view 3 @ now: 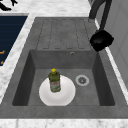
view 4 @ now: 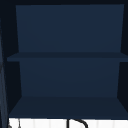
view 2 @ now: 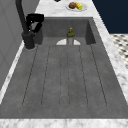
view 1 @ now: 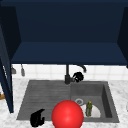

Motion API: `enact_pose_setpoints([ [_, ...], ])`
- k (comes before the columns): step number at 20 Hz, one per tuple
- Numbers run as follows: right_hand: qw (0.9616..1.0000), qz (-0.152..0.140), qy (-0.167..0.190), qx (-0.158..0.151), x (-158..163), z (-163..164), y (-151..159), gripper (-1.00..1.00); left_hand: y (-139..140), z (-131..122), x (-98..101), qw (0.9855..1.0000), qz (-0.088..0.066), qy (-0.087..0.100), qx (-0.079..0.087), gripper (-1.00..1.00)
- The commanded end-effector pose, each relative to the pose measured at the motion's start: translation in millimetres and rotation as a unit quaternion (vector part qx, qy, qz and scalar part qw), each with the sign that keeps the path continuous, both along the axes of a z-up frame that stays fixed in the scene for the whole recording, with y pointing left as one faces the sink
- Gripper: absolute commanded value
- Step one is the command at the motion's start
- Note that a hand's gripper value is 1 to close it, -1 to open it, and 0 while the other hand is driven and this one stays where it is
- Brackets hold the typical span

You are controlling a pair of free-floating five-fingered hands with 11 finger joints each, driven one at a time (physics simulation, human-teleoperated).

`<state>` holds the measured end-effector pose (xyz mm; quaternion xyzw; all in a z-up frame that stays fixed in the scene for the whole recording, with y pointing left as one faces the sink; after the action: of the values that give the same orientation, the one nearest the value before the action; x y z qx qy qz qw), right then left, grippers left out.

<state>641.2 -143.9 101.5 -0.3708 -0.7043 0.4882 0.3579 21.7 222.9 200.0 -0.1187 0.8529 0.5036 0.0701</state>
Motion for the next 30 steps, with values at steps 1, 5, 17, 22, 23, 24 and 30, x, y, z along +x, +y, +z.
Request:
enact_pose_setpoints([
  [1, 0.9991, -0.011, -0.004, 0.041, -11.9, -19.6, -14.1, 1.00, 0.0, 0.0, 0.0, 1.0000, 0.000, 0.000, 0.000, 0.00],
  [5, 0.9987, -0.011, -0.006, 0.050, -11.7, -21.1, -14.9, 1.00, 0.0, 0.0, 0.0, 1.0000, 0.000, 0.000, 0.000, 0.00],
  [17, 0.9981, 0.011, -0.019, 0.057, 3.0, -15.3, -13.2, 1.00, 0.0, 0.0, 0.0, 1.0000, 0.000, 0.000, 0.000, 0.00],
  [22, 0.9984, -0.001, -0.038, 0.042, 5.7, 0.1, -23.4, -1.00, 0.0, 0.0, 0.0, 1.0000, 0.000, 0.000, 0.000, 0.00],
  [23, 0.9982, 0.002, -0.040, 0.045, -0.1, 2.5, -33.4, -1.00, 0.0, 0.0, 0.0, 1.0000, 0.000, 0.000, 0.000, 0.00],
  [24, 0.9983, -0.001, -0.034, 0.048, -6.5, 2.6, -39.3, -1.00, 0.0, 0.0, 0.0, 1.0000, 0.000, 0.000, 0.000, 0.00],
  [30, 0.9987, -0.003, -0.024, 0.045, -33.4, 8.0, -78.5, -1.00, 0.0, 0.0, 0.0, 1.0000, 0.000, 0.000, 0.000, 0.00],
])
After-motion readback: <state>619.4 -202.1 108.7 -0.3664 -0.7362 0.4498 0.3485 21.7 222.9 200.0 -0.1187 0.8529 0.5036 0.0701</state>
